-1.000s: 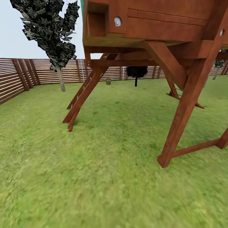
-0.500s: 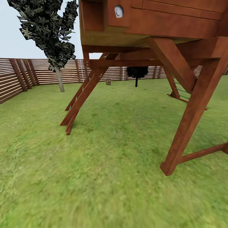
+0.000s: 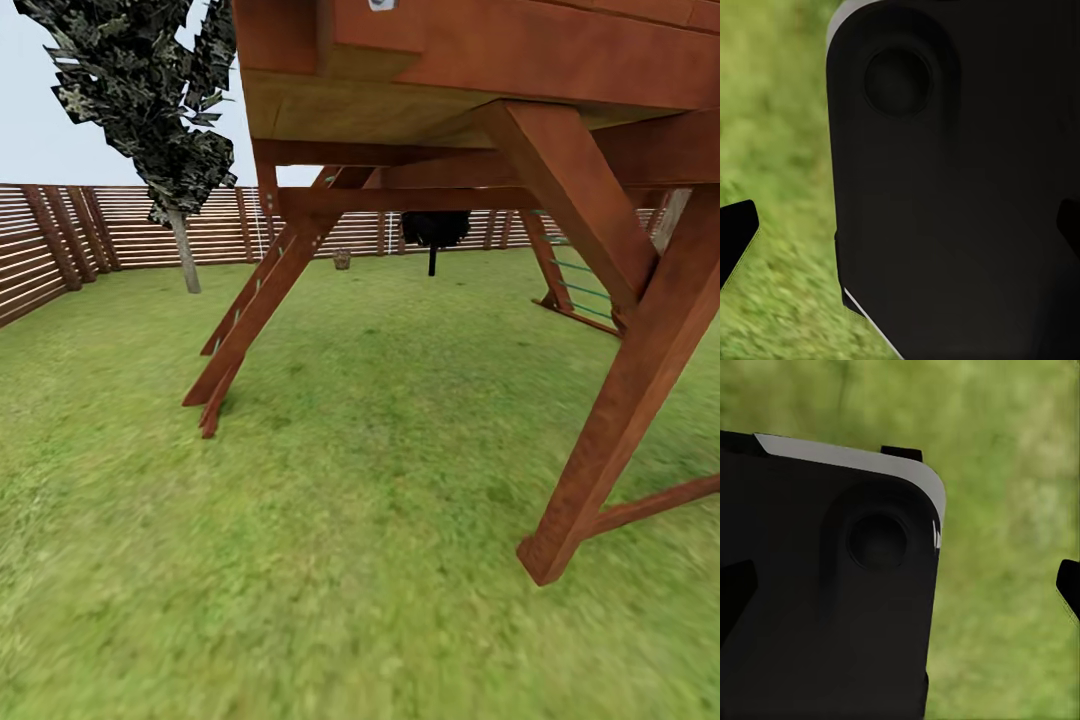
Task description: Take the three Easter eggs out of the wicker basket on the lawn in the garden, then place them on the lawn next to a single tree (choose any tree) so that all three eggs are next to the same tree and none are left in the basket.
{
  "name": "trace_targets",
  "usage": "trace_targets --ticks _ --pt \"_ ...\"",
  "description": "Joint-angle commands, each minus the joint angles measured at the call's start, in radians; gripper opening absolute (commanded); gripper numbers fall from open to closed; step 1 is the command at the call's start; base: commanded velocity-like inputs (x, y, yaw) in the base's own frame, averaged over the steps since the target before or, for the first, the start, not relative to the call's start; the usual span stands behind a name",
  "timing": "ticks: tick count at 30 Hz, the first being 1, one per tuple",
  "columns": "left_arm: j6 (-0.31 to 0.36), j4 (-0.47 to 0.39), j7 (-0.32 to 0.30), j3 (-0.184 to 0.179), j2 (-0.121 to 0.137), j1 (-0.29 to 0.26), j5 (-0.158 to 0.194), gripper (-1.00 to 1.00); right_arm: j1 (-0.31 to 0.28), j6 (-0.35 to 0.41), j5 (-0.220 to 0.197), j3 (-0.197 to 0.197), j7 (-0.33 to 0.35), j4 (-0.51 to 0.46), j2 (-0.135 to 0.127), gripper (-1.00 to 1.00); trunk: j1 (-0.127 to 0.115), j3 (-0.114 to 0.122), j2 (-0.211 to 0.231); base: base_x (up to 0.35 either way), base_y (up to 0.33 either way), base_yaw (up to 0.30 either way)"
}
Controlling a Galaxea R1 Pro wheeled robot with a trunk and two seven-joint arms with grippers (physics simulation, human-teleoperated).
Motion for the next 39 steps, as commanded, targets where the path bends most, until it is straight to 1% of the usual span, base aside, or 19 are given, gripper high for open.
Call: trace_targets --ticks 1,7,10,13,23,27,31,39 --pt "-0.001 -0.001 -0.001 0.0 0.0 0.0 0.001 1.0 -0.001 -0.003 0.008 0.001 0.0 0.001 0.0 1.0 0.001 -0.001 0.0 0.313 0.0 0.0" --pt "-0.001 -0.001 -0.001 0.0 0.0 0.0 0.001 1.0 -0.001 -0.003 0.003 -0.002 0.001 0.0 -0.006 1.0 0.001 -0.001 0.0 0.313 0.0 0.0" --pt "-0.001 -0.001 -0.001 -0.001 0.0 0.0 0.001 1.0 -0.001 -0.003 0.013 0.004 0.001 0.001 -0.005 1.0 0.001 -0.001 0.0 0.313 0.0 0.0" --pt "-0.001 -0.001 -0.001 0.001 0.001 0.0 0.002 1.0 -0.001 -0.006 0.014 0.006 0.003 -0.002 -0.006 1.0 0.001 -0.001 0.0 0.235 0.0 0.0" --pt "0.0 -0.005 0.0 0.006 0.001 0.0 0.005 1.0 -0.001 -0.003 0.014 0.005 0.005 -0.017 -0.007 1.0 0.001 -0.001 0.0 0.026 0.0 0.0" --pt "0.0 -0.01 0.003 0.006 -0.002 0.0 0.005 1.0 -0.002 -0.005 0.012 0.003 0.004 -0.054 -0.008 1.0 0.001 -0.001 0.0 0.0 0.0 0.0" --pt "0.002 -0.013 0.004 0.006 -0.004 0.0 0.005 1.0 -0.002 -0.002 0.012 0.003 0.005 -0.063 -0.007 1.0 0.001 -0.001 0.0 0.0 0.0 0.0" --pt "0.001 -0.014 0.007 0.007 -0.003 0.0 0.005 1.0 -0.003 -0.002 0.016 0.004 0.006 -0.071 -0.008 1.0 0.031 -0.026 -0.056 0.0 0.0 0.0"
